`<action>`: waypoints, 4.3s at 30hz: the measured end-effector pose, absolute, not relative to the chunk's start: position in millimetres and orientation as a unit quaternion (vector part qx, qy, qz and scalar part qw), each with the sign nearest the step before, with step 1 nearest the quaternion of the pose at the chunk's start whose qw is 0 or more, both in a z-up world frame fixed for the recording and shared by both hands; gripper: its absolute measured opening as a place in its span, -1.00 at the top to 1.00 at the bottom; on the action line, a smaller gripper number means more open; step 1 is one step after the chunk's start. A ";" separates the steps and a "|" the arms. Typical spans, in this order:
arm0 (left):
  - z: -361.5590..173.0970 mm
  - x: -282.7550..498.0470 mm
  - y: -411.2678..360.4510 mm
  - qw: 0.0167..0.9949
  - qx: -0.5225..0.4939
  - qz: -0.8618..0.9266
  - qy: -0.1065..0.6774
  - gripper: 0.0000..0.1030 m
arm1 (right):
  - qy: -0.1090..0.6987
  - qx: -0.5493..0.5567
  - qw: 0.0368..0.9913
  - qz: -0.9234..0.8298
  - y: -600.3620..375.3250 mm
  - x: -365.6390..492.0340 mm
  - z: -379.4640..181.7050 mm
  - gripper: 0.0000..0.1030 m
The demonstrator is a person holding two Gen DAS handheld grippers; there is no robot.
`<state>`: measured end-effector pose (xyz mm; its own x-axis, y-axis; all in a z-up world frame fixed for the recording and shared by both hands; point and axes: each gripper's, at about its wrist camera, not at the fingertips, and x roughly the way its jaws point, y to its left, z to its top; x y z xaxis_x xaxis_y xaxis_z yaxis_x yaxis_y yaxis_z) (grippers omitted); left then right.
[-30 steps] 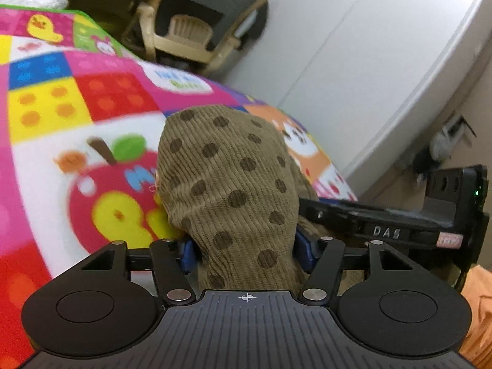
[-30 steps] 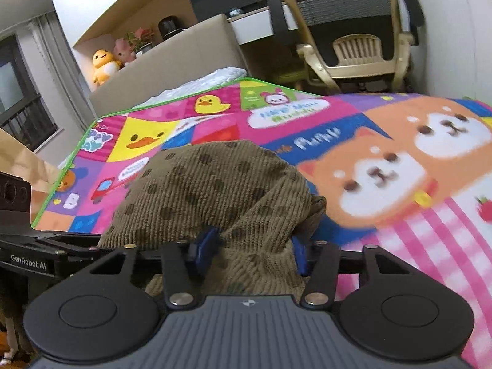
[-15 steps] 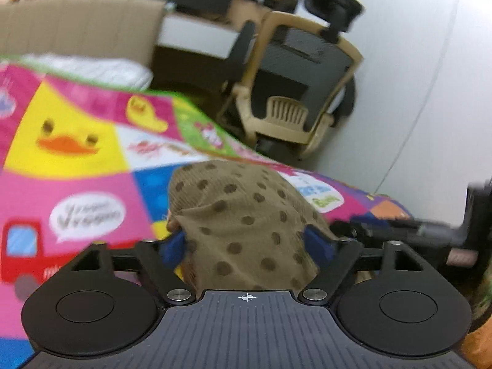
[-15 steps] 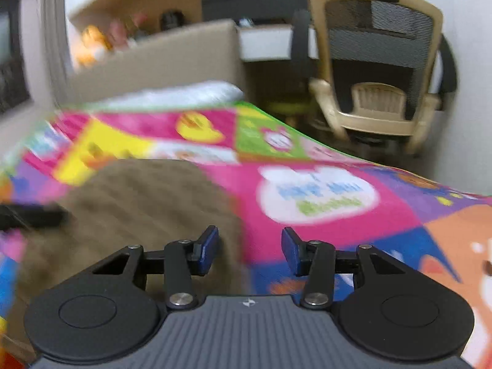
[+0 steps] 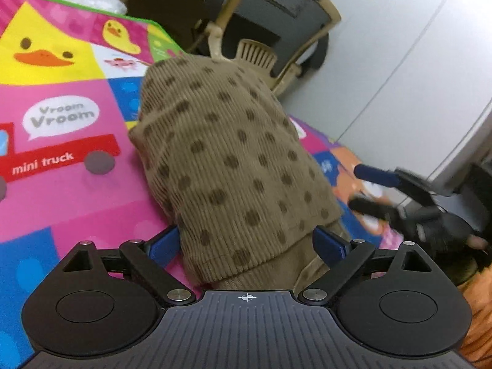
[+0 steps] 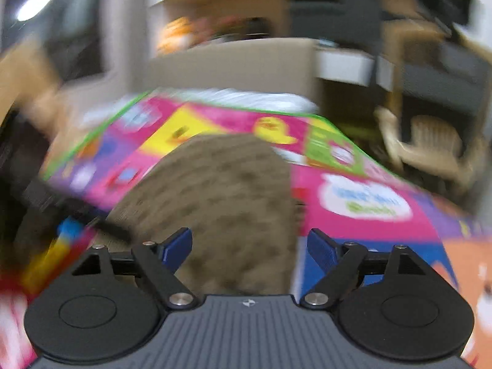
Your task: Fold clothes
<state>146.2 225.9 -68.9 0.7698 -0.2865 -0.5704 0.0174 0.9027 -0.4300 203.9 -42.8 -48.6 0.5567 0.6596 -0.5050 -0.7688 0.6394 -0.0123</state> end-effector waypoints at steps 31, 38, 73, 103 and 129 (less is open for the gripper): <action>-81.7 122.6 215.4 0.939 -0.161 0.014 0.302 -0.96 | 0.280 -0.007 0.903 0.324 -27.7 249.7 -35.1 -0.82; -64.4 122.4 213.0 0.950 -0.002 0.093 0.297 -0.99 | 0.342 -0.088 0.901 0.253 -3.2 279.5 -84.4 -0.58; -52.8 126.3 221.2 0.956 -0.069 -0.015 0.286 -0.99 | 0.298 -0.015 0.906 0.300 2.9 266.9 -50.0 -0.68; -88.9 102.6 85.1 0.931 -0.042 0.149 0.331 -1.00 | 0.322 -0.089 0.910 0.245 -82.6 173.0 -98.8 -1.00; -90.9 107.9 90.1 0.926 -0.051 0.169 0.333 -1.00 | 0.328 -0.083 0.908 0.247 -84.4 174.9 -101.0 -1.00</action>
<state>107.9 90.1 -90.9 0.7211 0.2790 -0.6342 -0.3473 0.9376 0.0177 174.9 -84.4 -101.0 0.6629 0.3950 -0.6360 -0.5035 0.8639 0.0117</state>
